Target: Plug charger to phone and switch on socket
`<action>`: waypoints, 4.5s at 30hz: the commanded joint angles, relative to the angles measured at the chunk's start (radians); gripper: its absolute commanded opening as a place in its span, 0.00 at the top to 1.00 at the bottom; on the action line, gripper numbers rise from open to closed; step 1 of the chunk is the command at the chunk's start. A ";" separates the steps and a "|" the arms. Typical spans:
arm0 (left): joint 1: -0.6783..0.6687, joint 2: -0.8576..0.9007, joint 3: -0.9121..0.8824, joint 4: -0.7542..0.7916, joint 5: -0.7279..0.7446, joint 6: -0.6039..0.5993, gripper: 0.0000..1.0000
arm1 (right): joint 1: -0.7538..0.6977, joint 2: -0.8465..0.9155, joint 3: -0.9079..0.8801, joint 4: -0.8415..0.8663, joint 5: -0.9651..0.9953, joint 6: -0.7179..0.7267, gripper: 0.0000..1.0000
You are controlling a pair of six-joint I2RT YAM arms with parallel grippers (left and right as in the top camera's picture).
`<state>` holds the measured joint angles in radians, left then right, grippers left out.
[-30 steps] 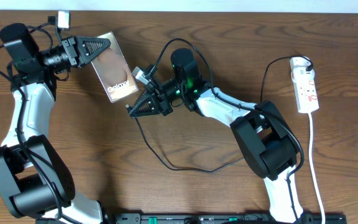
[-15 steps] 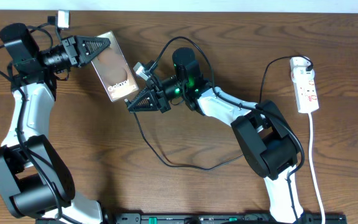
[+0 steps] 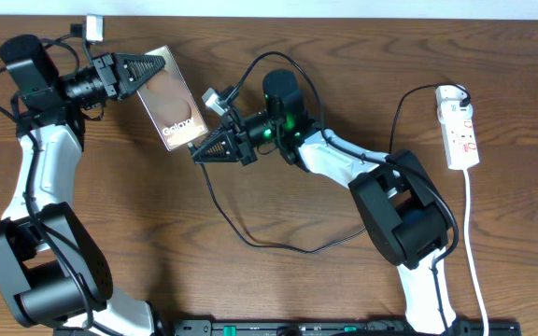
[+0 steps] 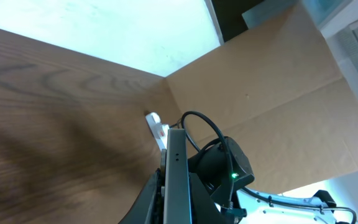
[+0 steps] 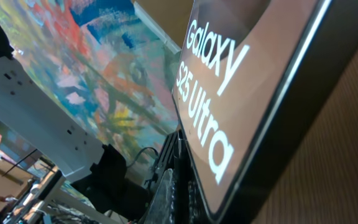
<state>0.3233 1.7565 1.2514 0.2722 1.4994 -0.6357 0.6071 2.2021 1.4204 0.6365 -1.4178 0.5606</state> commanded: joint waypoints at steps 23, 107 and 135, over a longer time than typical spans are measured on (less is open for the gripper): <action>0.000 0.000 0.000 0.007 0.008 -0.038 0.93 | -0.011 -0.002 0.005 0.000 -0.014 0.010 0.99; 0.000 0.000 0.000 0.034 -0.061 -0.035 0.93 | -0.028 -0.002 0.005 -0.001 0.042 0.082 0.99; -0.002 0.000 0.000 0.078 -0.060 -0.076 0.92 | -0.022 -0.002 0.005 0.011 0.005 0.078 0.99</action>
<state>0.3244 1.7565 1.2510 0.3412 1.4300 -0.6857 0.5793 2.2021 1.4200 0.6453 -1.3964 0.6403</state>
